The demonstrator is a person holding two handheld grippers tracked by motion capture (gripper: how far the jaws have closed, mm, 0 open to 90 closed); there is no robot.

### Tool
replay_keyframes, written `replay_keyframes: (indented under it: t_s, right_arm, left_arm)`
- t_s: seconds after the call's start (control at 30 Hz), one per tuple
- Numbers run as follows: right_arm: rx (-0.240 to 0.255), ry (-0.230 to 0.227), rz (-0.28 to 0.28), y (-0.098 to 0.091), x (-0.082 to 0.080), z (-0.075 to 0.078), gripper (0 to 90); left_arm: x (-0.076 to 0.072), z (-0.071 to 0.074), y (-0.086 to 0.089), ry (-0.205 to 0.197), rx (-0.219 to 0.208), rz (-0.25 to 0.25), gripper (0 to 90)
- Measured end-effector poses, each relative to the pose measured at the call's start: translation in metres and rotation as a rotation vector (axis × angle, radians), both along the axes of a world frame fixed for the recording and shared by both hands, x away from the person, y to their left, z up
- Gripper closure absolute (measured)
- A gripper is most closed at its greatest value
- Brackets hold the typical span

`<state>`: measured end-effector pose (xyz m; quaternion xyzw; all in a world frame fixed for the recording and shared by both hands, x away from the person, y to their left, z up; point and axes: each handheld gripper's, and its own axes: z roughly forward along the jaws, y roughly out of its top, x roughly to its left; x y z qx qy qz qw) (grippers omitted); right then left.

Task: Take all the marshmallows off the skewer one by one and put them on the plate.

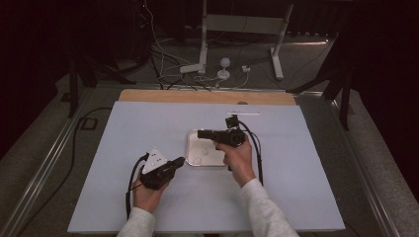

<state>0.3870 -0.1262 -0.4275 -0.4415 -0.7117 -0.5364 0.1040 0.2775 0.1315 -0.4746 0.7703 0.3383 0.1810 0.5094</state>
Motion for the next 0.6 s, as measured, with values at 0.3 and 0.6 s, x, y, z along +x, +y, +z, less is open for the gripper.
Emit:
replay_keyframes:
  t_s: [0.3, 0.6]
  right_arm:
    - [-0.031, -0.049, -0.014, -0.008, 0.002, 0.010, 79.4]
    - [-0.018, -0.059, -0.052, -0.012, 0.003, 0.013, 80.2]
  left_arm:
    - [-0.001, 0.002, -0.003, -0.015, 0.002, -0.017, 90.0]
    - [-0.001, 0.004, -0.002, -0.028, 0.024, -0.018, 90.0]
